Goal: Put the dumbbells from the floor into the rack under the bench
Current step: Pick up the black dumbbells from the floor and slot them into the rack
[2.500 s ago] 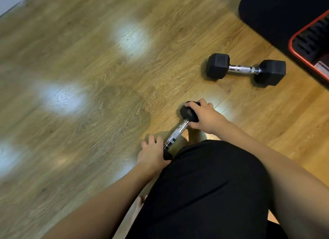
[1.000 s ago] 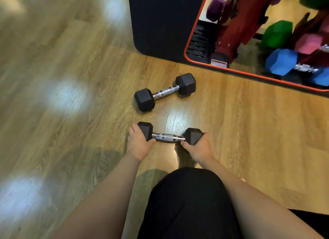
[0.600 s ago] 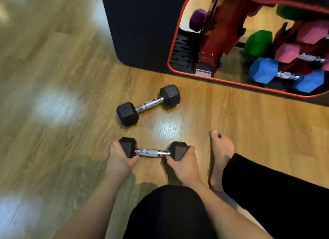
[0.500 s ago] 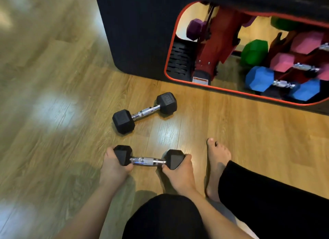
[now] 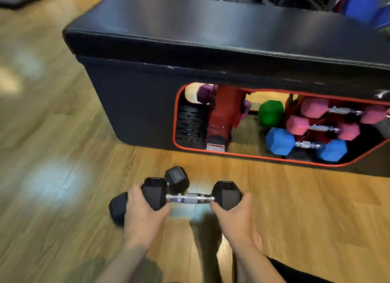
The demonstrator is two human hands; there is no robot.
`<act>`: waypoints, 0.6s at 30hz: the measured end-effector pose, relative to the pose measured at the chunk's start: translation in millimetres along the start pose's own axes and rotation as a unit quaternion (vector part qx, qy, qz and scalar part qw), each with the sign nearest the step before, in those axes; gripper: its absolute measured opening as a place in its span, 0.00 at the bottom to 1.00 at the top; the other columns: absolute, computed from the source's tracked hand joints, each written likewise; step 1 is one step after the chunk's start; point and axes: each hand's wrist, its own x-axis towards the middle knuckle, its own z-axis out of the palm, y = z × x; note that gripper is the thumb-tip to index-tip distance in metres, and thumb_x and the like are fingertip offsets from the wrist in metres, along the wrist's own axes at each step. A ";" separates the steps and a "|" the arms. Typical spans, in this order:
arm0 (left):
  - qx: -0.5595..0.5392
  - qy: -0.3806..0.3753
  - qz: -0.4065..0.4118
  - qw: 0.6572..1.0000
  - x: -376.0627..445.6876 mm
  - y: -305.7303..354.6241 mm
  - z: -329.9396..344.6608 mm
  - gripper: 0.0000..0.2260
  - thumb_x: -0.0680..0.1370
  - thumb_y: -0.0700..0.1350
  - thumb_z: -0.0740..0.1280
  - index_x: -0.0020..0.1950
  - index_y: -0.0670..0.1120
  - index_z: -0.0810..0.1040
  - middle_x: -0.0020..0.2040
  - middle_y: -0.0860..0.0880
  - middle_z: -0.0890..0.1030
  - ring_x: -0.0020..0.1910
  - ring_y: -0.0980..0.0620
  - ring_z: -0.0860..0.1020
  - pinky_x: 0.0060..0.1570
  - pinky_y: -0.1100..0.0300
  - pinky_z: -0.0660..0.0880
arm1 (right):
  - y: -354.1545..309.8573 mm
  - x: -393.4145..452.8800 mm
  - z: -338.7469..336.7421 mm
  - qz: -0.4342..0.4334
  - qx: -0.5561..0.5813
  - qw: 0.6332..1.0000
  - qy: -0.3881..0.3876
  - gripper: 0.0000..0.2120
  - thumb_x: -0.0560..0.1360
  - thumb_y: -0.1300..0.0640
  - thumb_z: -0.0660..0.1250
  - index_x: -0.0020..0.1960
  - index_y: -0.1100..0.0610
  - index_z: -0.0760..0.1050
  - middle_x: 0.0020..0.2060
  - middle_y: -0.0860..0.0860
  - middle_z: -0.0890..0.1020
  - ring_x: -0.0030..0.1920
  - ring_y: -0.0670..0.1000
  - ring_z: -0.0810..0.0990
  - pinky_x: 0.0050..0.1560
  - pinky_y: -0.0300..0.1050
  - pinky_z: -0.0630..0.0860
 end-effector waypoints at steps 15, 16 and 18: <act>-0.001 -0.036 0.018 0.999 129.4 133.8 113.9 0.39 0.63 0.51 0.79 0.68 0.51 0.62 0.62 0.51 0.69 0.60 0.48 0.73 0.56 0.51 0.75 | -78.8 217.3 -73.4 0.005 -0.081 0.994 -0.067 0.38 0.59 0.45 0.79 0.56 0.48 0.56 0.47 0.53 0.73 0.46 0.55 0.78 0.41 0.54 0.83; -0.003 -0.045 0.011 0.999 134.6 130.4 119.8 0.39 0.63 0.51 0.79 0.68 0.52 0.61 0.63 0.51 0.69 0.60 0.48 0.73 0.58 0.49 0.75 | -71.6 222.2 -69.0 0.010 -0.071 0.995 -0.067 0.37 0.58 0.44 0.79 0.53 0.48 0.57 0.46 0.54 0.74 0.44 0.55 0.78 0.38 0.50 0.81; 0.001 -0.057 0.009 0.998 143.6 125.9 130.6 0.39 0.64 0.51 0.79 0.69 0.51 0.61 0.64 0.52 0.69 0.61 0.49 0.73 0.61 0.51 0.74 | -60.3 231.9 -64.1 0.020 -0.055 0.997 -0.059 0.35 0.57 0.44 0.80 0.50 0.48 0.58 0.45 0.55 0.75 0.41 0.55 0.77 0.35 0.46 0.76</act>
